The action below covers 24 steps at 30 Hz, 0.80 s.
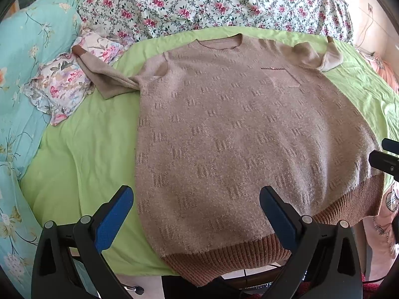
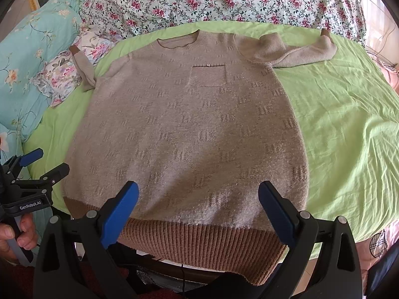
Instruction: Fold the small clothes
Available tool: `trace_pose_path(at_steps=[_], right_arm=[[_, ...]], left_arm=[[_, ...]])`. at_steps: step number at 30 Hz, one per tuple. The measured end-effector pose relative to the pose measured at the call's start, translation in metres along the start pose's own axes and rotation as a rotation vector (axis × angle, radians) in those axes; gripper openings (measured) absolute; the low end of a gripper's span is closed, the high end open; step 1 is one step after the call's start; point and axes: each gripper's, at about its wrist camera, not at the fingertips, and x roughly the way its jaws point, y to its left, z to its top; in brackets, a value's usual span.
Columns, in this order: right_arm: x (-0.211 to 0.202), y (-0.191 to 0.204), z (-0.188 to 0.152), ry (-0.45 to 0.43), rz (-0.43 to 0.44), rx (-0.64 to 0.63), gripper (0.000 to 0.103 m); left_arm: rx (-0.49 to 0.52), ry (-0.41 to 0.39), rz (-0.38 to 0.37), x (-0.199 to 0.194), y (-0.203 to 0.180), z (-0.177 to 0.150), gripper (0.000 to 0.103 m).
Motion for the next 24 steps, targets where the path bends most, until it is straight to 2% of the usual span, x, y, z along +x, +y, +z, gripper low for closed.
trace_pose_path(at_steps=[2, 4, 18, 24], right_arm=[[0.000, 0.001, 0.000, 0.001, -0.002, -0.001, 0.097], [0.001, 0.001, -0.001, 0.002, -0.001, -0.001, 0.097], [0.001, 0.005, -0.002, 0.002, -0.005, -0.002, 0.097], [0.002, 0.005, 0.000, 0.002, -0.005, -0.002, 0.097]], left_arm=[[0.000, 0.001, -0.001, 0.001, 0.004, -0.001, 0.101], [-0.007, 0.002, 0.017, -0.004, -0.015, 0.001, 0.101], [-0.015, -0.019, 0.019, -0.005, -0.015, 0.000, 0.101], [-0.027, 0.049, -0.021, -0.001, -0.015, 0.001, 0.101]])
